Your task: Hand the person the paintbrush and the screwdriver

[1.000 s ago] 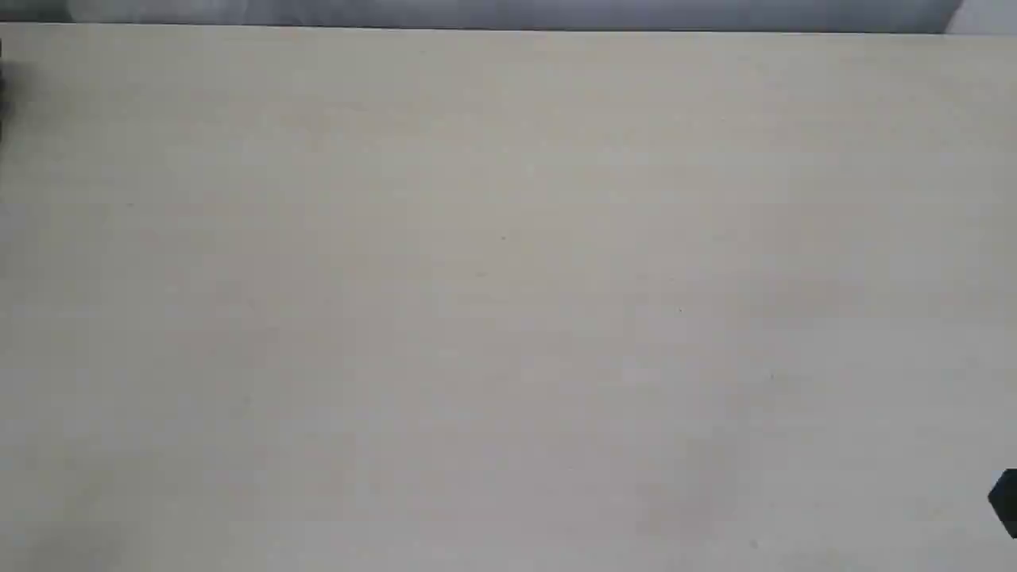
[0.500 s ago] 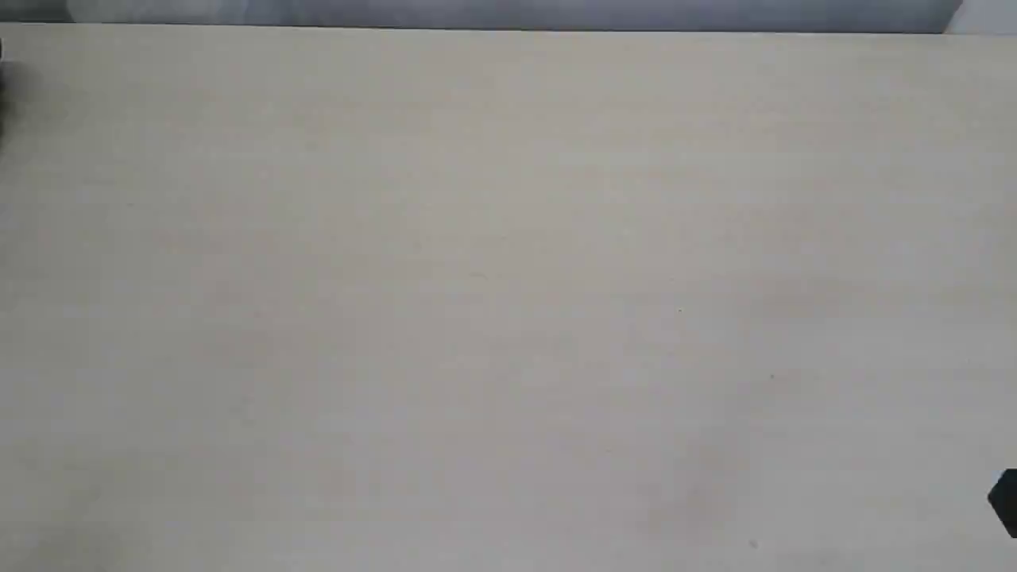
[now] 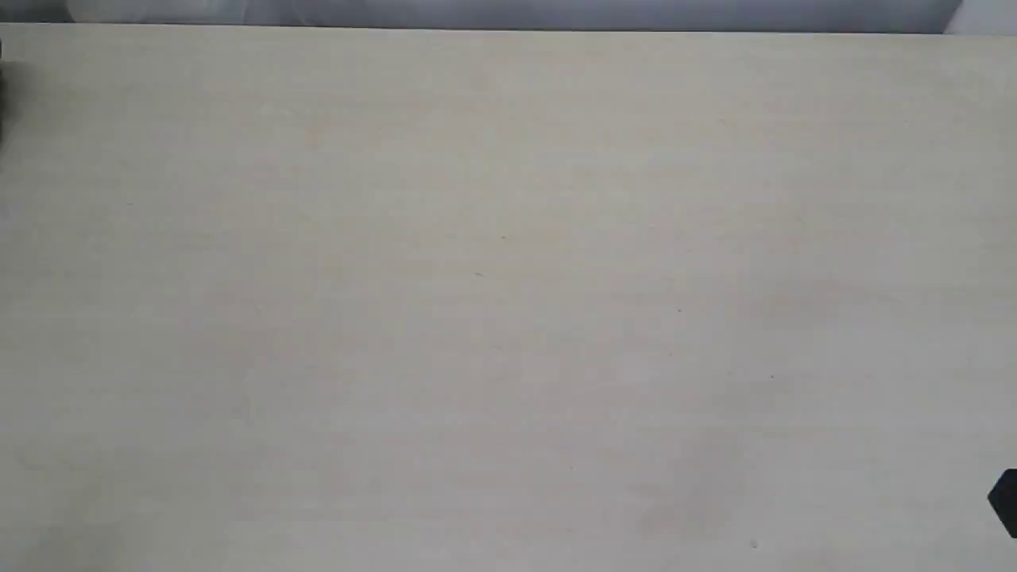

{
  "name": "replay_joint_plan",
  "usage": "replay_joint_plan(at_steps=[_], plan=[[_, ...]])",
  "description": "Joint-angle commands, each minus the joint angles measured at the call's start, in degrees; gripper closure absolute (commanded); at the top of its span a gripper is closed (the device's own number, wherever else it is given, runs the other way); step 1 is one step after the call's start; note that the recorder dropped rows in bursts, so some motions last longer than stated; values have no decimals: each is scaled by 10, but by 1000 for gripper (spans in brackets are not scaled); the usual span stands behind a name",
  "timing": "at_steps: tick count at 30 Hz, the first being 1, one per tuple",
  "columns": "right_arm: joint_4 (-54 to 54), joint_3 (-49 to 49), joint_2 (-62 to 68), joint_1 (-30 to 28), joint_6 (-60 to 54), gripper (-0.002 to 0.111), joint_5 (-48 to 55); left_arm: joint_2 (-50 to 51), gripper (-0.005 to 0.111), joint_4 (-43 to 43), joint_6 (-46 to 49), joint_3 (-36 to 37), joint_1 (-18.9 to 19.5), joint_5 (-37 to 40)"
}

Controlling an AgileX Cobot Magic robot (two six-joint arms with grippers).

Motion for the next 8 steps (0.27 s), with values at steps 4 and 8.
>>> replay_joint_plan(at_steps=[4, 8], plan=[[-5, 2, -3, -3, 2, 104, 0, -1, 107, -2, -1, 1, -4, -5], [-5, 2, -3, -3, 2, 104, 0, -1, 107, -1, -1, 1, -4, -7]])
